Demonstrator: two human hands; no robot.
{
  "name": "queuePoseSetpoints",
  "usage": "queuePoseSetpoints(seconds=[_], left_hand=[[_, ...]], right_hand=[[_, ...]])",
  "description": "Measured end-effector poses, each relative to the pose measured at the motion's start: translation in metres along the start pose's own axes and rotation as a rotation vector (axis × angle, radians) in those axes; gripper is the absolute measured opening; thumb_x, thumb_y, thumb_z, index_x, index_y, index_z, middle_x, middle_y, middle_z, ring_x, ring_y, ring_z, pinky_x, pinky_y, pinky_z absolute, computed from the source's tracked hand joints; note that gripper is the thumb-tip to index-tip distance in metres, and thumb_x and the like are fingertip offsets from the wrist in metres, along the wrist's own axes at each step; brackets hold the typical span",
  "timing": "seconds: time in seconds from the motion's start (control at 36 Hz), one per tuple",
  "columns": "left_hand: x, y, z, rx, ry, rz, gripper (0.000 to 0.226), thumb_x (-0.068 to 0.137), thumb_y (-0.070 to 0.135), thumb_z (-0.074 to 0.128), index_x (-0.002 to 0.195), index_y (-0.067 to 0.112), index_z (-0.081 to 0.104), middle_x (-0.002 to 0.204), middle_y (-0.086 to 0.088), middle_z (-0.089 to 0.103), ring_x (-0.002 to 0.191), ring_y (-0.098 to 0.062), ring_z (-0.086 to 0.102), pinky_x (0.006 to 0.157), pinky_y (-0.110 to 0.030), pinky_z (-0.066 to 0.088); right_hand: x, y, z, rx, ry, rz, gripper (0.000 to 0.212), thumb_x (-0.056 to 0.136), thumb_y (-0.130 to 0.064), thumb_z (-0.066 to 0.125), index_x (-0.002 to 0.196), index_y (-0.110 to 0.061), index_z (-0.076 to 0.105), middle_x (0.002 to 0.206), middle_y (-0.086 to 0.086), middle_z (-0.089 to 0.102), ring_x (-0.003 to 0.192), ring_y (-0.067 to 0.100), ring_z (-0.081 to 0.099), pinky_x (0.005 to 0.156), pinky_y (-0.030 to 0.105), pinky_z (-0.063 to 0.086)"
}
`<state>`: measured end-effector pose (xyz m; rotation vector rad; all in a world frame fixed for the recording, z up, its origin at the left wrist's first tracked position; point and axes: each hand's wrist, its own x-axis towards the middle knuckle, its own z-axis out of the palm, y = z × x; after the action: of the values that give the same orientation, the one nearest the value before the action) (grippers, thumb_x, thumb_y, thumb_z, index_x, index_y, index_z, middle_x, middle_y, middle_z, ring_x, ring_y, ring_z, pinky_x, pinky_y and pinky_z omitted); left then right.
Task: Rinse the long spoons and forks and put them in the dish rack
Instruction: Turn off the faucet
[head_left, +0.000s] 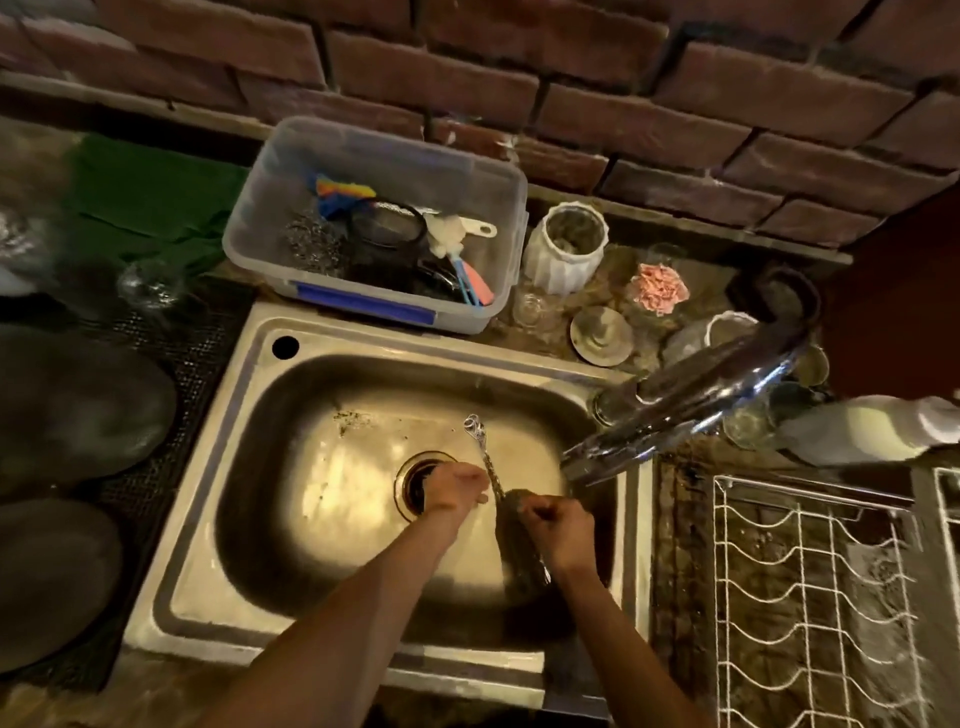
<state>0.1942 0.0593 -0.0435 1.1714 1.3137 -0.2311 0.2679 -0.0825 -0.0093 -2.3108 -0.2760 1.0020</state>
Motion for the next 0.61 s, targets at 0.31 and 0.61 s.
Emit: queuePoseSetpoints(seconds=[0.31, 0.61], left_hand=[[0.046, 0.011, 0.025, -0.025, 0.157, -0.074, 0.022, 0.083, 0.018, 0.078, 0.077, 0.016, 0.056, 0.096, -0.020, 0.072, 0.094, -0.034, 0.071, 0.090, -0.045, 0.058], [0.064, 0.005, 0.032, -0.117, 0.261, -0.039, 0.039, 0.077, -0.005, 0.075, 0.062, 0.021, 0.051, 0.088, -0.016, 0.071, 0.083, -0.040, 0.074, 0.080, -0.050, 0.060]], right_hand=[[0.032, -0.002, 0.019, -0.079, -0.034, 0.116, 0.020, 0.091, -0.013, 0.067, 0.106, -0.001, 0.073, 0.105, 0.015, 0.074, 0.103, 0.029, 0.068, 0.087, 0.030, 0.050], [0.035, 0.001, 0.025, -0.201, -0.111, 0.042, 0.020, 0.093, -0.014, 0.062, 0.104, 0.001, 0.072, 0.104, 0.017, 0.074, 0.100, 0.031, 0.067, 0.082, 0.029, 0.047]])
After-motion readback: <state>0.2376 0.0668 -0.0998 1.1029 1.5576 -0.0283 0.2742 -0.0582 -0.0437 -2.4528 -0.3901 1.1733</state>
